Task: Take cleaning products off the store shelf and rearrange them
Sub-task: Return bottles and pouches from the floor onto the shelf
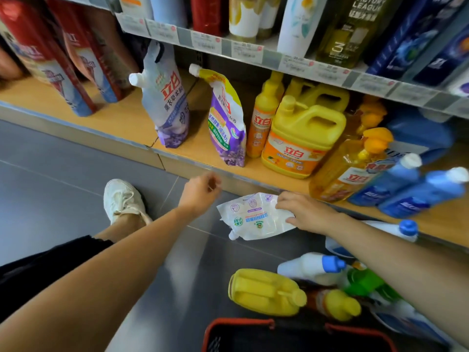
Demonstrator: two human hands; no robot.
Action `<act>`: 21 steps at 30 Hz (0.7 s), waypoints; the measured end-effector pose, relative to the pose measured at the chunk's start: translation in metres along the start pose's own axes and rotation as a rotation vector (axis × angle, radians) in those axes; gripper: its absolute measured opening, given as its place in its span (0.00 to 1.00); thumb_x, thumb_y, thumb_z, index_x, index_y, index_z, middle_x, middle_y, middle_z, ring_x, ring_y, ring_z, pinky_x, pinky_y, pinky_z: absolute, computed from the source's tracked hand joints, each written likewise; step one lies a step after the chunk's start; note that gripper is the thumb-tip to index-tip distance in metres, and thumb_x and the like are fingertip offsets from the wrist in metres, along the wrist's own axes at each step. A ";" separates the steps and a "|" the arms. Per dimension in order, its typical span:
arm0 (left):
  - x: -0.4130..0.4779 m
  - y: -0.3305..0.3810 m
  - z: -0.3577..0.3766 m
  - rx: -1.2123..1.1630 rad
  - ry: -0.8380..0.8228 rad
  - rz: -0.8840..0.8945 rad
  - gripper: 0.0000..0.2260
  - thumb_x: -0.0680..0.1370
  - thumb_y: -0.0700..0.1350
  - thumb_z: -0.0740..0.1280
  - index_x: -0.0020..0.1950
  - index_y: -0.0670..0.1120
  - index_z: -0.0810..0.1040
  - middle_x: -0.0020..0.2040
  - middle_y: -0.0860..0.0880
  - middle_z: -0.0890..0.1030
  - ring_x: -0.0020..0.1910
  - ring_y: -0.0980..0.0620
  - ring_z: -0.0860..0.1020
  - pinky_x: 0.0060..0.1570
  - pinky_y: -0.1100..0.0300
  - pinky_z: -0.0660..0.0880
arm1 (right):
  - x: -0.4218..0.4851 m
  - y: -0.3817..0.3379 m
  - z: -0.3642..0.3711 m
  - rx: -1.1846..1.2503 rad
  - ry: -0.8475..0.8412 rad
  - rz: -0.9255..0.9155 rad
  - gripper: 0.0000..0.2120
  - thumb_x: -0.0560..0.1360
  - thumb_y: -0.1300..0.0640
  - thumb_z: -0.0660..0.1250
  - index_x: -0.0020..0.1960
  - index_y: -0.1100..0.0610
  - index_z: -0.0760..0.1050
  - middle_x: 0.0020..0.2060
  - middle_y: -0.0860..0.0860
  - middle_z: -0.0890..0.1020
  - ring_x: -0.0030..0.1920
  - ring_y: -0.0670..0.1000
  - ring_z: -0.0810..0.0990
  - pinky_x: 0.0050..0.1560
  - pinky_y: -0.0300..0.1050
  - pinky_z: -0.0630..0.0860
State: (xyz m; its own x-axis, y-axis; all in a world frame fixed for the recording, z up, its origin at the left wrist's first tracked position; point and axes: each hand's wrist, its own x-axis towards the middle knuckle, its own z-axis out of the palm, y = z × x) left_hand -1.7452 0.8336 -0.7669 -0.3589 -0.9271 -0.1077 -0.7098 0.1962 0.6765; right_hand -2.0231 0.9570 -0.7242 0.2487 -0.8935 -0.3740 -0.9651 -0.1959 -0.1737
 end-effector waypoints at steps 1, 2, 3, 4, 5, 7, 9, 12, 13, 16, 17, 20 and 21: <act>-0.010 -0.006 0.006 0.055 -0.092 -0.063 0.04 0.77 0.46 0.70 0.50 0.53 0.76 0.46 0.52 0.82 0.44 0.51 0.81 0.45 0.57 0.76 | 0.000 0.001 0.001 0.023 0.015 0.017 0.22 0.76 0.60 0.71 0.70 0.55 0.75 0.70 0.48 0.71 0.70 0.50 0.70 0.69 0.44 0.67; -0.018 -0.010 0.013 0.079 -0.170 -0.143 0.05 0.77 0.47 0.70 0.51 0.53 0.75 0.48 0.51 0.82 0.45 0.50 0.80 0.45 0.57 0.75 | -0.001 0.003 0.001 0.045 0.031 0.030 0.21 0.76 0.62 0.69 0.69 0.55 0.76 0.71 0.48 0.71 0.71 0.50 0.69 0.71 0.44 0.67; -0.025 -0.012 0.020 0.052 -0.230 -0.232 0.07 0.78 0.49 0.70 0.52 0.52 0.75 0.49 0.50 0.82 0.47 0.48 0.80 0.47 0.56 0.76 | -0.003 0.004 0.002 0.058 0.039 0.032 0.22 0.76 0.66 0.68 0.69 0.55 0.76 0.73 0.49 0.70 0.72 0.50 0.68 0.72 0.44 0.66; -0.031 -0.012 0.026 -0.039 -0.273 -0.323 0.08 0.78 0.50 0.70 0.54 0.50 0.74 0.50 0.48 0.80 0.49 0.46 0.80 0.49 0.53 0.78 | -0.005 0.006 0.003 0.052 0.035 0.015 0.24 0.75 0.69 0.67 0.70 0.55 0.76 0.74 0.49 0.68 0.73 0.50 0.67 0.73 0.43 0.65; -0.036 -0.009 0.031 -0.180 -0.301 -0.407 0.09 0.79 0.50 0.69 0.55 0.48 0.74 0.51 0.47 0.80 0.50 0.45 0.80 0.52 0.51 0.80 | -0.008 0.010 0.004 0.030 0.030 -0.017 0.27 0.74 0.71 0.66 0.70 0.55 0.75 0.75 0.50 0.66 0.74 0.51 0.66 0.73 0.43 0.64; -0.046 0.000 0.038 -0.446 -0.344 -0.516 0.10 0.81 0.48 0.68 0.58 0.45 0.76 0.50 0.47 0.81 0.47 0.46 0.80 0.48 0.52 0.79 | -0.013 0.016 0.007 -0.020 0.025 -0.081 0.28 0.74 0.71 0.66 0.72 0.54 0.73 0.76 0.50 0.63 0.75 0.52 0.64 0.72 0.42 0.63; -0.056 0.007 0.041 -0.608 -0.427 -0.557 0.09 0.82 0.47 0.67 0.60 0.45 0.78 0.47 0.50 0.84 0.44 0.52 0.81 0.42 0.59 0.77 | -0.015 0.020 0.010 -0.019 0.018 -0.100 0.26 0.75 0.68 0.68 0.71 0.54 0.74 0.76 0.51 0.64 0.74 0.52 0.65 0.72 0.44 0.66; -0.067 0.013 0.041 -0.747 -0.443 -0.633 0.09 0.81 0.43 0.68 0.61 0.43 0.78 0.53 0.44 0.85 0.47 0.48 0.83 0.41 0.58 0.81 | -0.013 0.019 0.007 0.105 0.105 -0.041 0.15 0.76 0.65 0.70 0.61 0.56 0.82 0.70 0.52 0.74 0.69 0.53 0.73 0.67 0.42 0.70; -0.068 0.015 0.039 -0.770 -0.399 -0.669 0.11 0.81 0.41 0.69 0.62 0.41 0.78 0.56 0.41 0.84 0.48 0.46 0.83 0.41 0.56 0.82 | -0.012 0.018 0.004 0.184 0.166 0.000 0.12 0.75 0.66 0.71 0.57 0.57 0.84 0.66 0.53 0.78 0.65 0.53 0.76 0.65 0.40 0.70; -0.062 0.025 0.025 -0.950 -0.188 -0.769 0.11 0.79 0.41 0.71 0.58 0.38 0.77 0.51 0.36 0.83 0.39 0.46 0.82 0.36 0.55 0.81 | -0.007 0.016 -0.009 0.392 0.303 0.102 0.07 0.75 0.62 0.73 0.52 0.57 0.86 0.51 0.53 0.86 0.52 0.52 0.83 0.56 0.47 0.78; -0.059 0.029 0.018 -1.041 -0.118 -0.772 0.11 0.79 0.43 0.71 0.57 0.39 0.76 0.49 0.36 0.83 0.36 0.46 0.82 0.35 0.55 0.81 | -0.005 0.014 -0.014 0.424 0.307 0.123 0.05 0.76 0.59 0.73 0.50 0.56 0.86 0.47 0.52 0.87 0.47 0.51 0.83 0.51 0.50 0.79; -0.049 0.036 -0.001 -1.137 -0.049 -0.665 0.11 0.80 0.47 0.70 0.59 0.43 0.77 0.50 0.38 0.85 0.41 0.47 0.84 0.38 0.56 0.82 | 0.000 0.004 -0.023 0.436 0.301 0.152 0.10 0.77 0.51 0.71 0.40 0.54 0.84 0.34 0.49 0.83 0.37 0.50 0.78 0.38 0.46 0.72; -0.049 0.037 -0.006 -1.129 -0.073 -0.622 0.12 0.79 0.46 0.70 0.60 0.42 0.78 0.50 0.40 0.86 0.42 0.48 0.85 0.39 0.57 0.81 | 0.000 0.000 -0.024 0.457 0.308 0.156 0.13 0.78 0.50 0.71 0.36 0.52 0.81 0.30 0.47 0.79 0.34 0.48 0.75 0.35 0.42 0.68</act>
State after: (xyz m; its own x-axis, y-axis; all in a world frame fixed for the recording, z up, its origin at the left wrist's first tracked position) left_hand -1.7508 0.8844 -0.7325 -0.2123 -0.7385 -0.6399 0.1209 -0.6697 0.7328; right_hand -2.0255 0.9471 -0.7021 0.0044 -0.9877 -0.1562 -0.8382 0.0816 -0.5392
